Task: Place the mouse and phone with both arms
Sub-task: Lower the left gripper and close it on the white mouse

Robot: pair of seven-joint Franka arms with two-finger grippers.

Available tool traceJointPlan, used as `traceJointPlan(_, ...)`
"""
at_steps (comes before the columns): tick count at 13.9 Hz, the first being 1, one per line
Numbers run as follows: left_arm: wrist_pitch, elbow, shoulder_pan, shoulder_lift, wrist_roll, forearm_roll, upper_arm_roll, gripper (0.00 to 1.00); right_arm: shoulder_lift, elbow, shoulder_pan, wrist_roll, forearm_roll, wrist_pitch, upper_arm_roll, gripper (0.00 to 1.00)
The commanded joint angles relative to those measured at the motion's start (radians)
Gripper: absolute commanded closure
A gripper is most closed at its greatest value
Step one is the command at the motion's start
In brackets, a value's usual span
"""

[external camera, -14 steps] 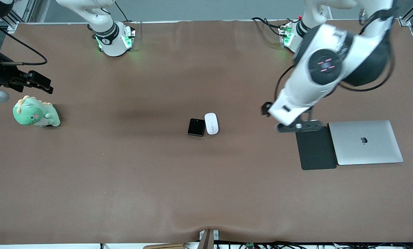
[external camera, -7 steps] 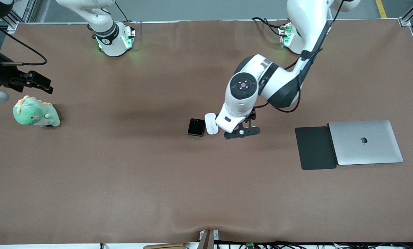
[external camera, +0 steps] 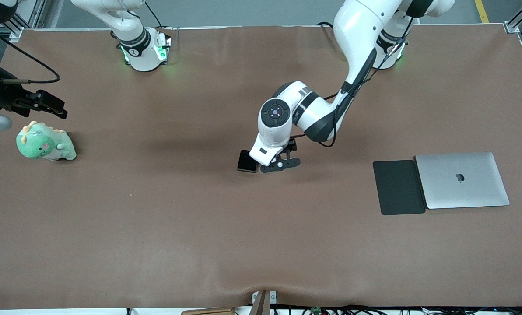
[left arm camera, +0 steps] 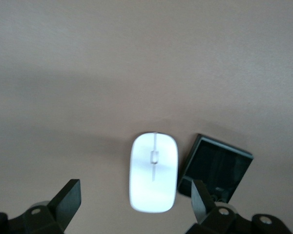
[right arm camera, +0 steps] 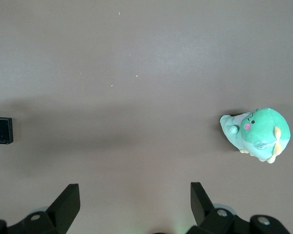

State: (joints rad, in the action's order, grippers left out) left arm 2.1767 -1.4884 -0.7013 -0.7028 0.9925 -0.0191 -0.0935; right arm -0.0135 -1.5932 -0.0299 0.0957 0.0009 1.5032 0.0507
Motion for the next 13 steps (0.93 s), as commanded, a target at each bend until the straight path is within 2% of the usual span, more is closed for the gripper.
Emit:
traceJointPlan(1, 0.081, -0.021, -0.029, -0.032, 0.046, -0.002, 0.012, 0.01, 0.001, -0.001, -0.015, 0.004, -0.001, -0.004, 0.011, 0.0)
traceJointPlan(13, 0.123, -0.021, -0.046, -0.109, 0.046, -0.028, 0.012, 0.1, 0.006, -0.002, -0.016, 0.004, -0.001, -0.006, 0.011, 0.0)
